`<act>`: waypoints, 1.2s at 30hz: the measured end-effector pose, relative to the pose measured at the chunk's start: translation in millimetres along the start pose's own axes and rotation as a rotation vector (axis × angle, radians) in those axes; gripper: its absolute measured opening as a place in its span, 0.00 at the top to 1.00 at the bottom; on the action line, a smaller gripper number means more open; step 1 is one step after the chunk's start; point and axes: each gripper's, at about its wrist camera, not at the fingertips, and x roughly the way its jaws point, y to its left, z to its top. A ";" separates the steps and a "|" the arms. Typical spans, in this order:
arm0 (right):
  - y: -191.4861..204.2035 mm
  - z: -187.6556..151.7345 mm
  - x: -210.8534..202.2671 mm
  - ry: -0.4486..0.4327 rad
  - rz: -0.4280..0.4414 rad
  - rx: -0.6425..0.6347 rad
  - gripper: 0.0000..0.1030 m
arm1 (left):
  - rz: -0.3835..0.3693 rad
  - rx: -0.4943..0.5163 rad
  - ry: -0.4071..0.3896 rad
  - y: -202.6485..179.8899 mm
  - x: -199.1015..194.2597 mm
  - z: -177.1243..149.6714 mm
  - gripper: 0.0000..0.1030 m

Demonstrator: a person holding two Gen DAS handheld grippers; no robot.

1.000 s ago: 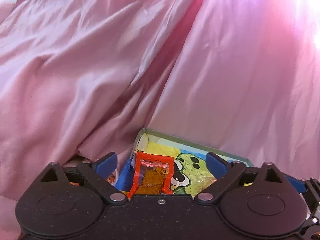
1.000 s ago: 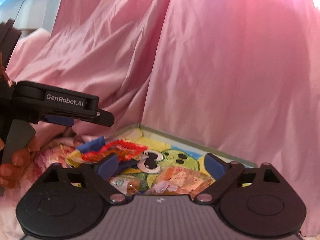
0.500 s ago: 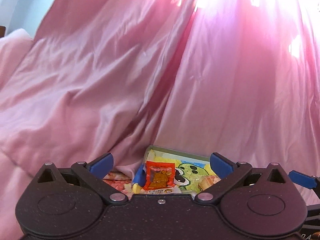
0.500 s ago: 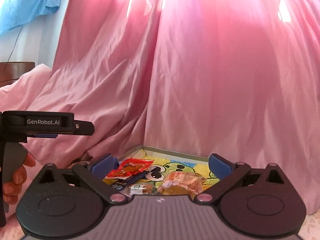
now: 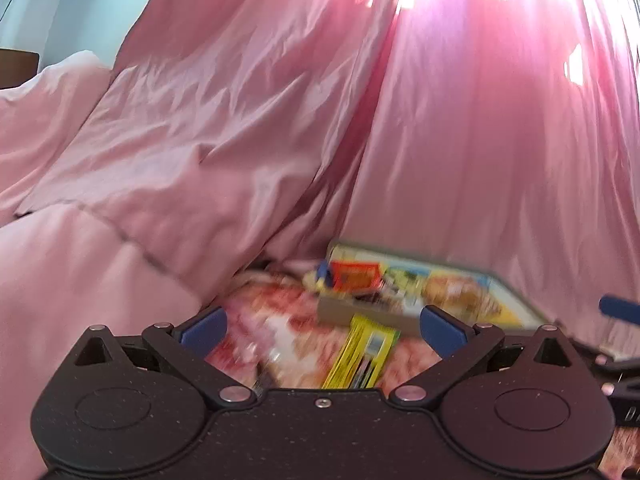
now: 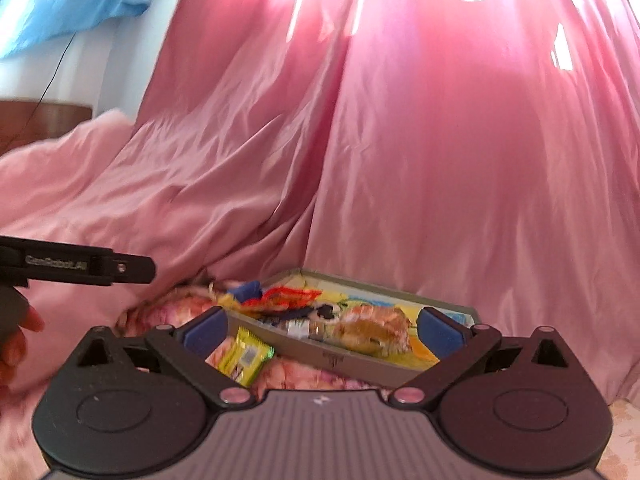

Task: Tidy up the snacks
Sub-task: 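Withdraw both tools from the box back over the snack pile, then grasp the dark dried-fish packet with the left gripper while the right grasps the round rice cake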

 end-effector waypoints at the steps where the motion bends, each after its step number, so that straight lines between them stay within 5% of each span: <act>1: 2.6 -4.1 -3.1 0.005 -0.001 -0.015 0.00 | 0.005 0.010 0.011 2.8 -4.3 -6.0 0.01; 19: 30.3 -71.2 -33.0 0.185 0.021 -0.017 0.00 | 0.023 0.026 0.141 26.0 -26.5 -68.4 0.01; 27: 36.0 -98.4 -33.1 0.294 0.037 -0.009 0.00 | -0.001 0.096 0.301 20.4 -12.7 -100.1 0.01; 36: 36.1 -117.2 -26.2 0.415 0.043 0.021 0.00 | -0.010 0.123 0.332 15.9 -10.5 -106.8 0.01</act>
